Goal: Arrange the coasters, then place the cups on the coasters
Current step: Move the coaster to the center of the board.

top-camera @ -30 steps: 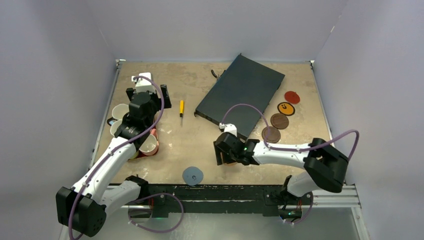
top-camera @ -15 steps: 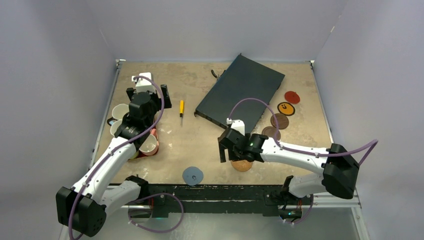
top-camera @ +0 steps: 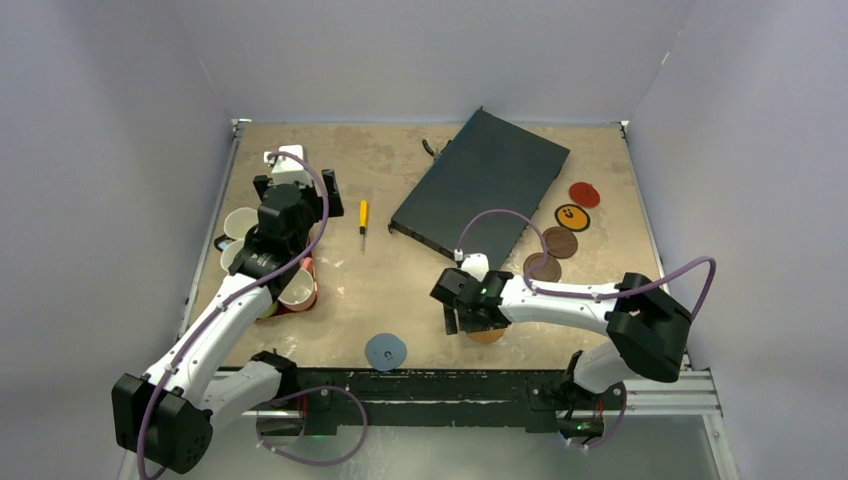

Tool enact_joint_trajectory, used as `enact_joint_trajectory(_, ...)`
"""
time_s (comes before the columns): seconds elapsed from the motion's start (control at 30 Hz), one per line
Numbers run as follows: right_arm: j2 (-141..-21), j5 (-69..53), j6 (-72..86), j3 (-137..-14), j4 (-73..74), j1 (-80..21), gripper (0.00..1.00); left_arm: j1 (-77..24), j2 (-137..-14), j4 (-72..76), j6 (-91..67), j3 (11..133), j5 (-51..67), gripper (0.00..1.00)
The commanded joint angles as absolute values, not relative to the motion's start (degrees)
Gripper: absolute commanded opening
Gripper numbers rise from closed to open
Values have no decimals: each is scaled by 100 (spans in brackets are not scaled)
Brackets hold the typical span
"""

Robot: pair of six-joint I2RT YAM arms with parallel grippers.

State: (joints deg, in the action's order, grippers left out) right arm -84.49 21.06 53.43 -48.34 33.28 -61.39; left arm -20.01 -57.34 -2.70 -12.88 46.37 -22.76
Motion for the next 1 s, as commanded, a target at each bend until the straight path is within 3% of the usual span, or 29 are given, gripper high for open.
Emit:
enact_joint_trajectory(0.0, -8524, 2171, 5579, -4668, 3584, -6159, 80, -2037, -5686, -87, -1334, 4693, -2237, 98)
enact_joint_trajectory(0.97, -8372, 2218, 4737, -4296, 3306, -4303, 77, -2032, -5729, -96, -1336, 4683, -2303, 98)
